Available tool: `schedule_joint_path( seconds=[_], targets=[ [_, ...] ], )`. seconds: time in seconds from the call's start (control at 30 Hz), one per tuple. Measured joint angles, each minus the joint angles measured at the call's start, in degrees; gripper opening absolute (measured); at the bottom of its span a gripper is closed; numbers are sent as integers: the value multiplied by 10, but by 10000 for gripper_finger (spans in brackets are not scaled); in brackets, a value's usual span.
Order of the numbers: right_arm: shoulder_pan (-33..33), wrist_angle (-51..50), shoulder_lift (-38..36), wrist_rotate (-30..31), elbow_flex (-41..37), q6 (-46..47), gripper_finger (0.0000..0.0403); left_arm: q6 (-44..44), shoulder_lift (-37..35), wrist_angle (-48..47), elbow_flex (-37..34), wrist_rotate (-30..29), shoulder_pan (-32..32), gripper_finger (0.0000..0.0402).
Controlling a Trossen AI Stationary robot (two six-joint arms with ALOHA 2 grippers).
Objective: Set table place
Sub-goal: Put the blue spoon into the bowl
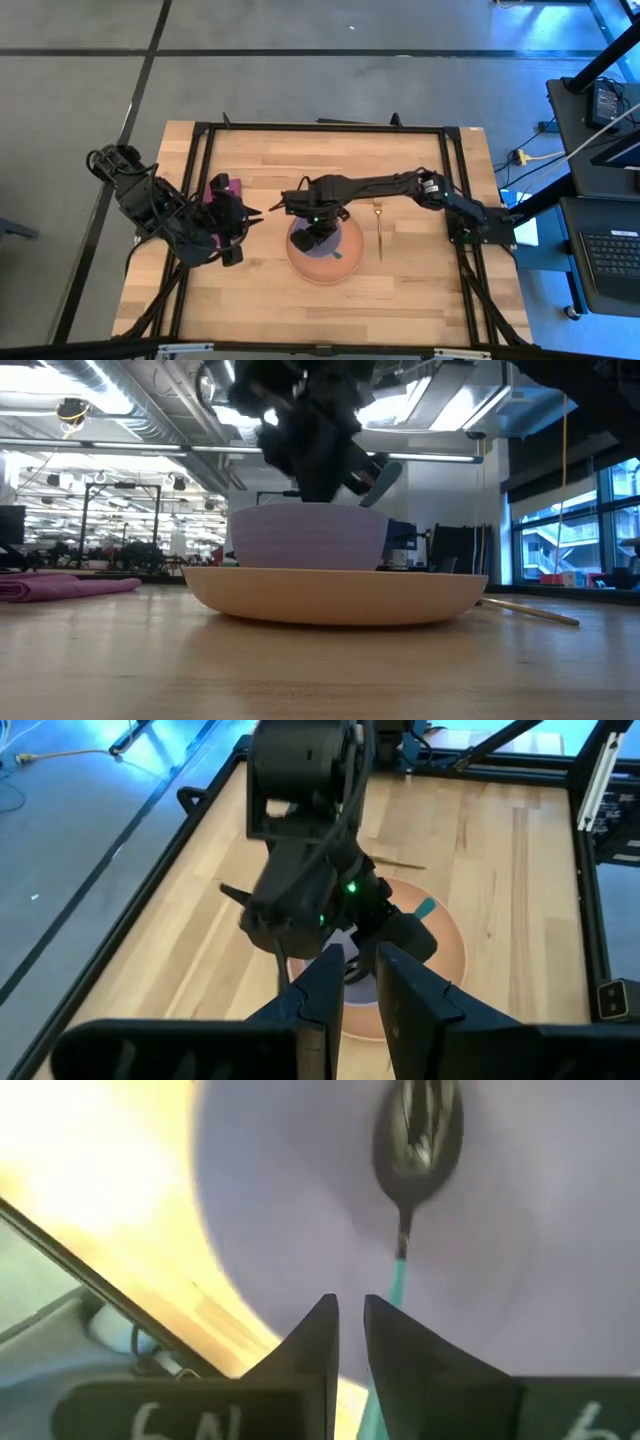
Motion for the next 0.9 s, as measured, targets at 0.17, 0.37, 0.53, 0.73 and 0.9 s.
schedule_joint_path(
  seconds=[0.17,0.37,0.53,0.73,0.9],
  targets=[
    [0,-10,0,83,81,-33,55,-10,0,0,0,0,0,55],
    [18,-31,-1,144,90,-34,55,-24,0,0,0,5,0,55],
    [39,-39,-1,142,24,-33,48,-35,0,0,0,6,-3,55],
    [53,-13,0,139,-2,-28,20,-35,0,0,0,6,-5,55],
    [63,-11,0,132,-4,-25,4,-35,0,0,0,7,-11,55]
  ],
)
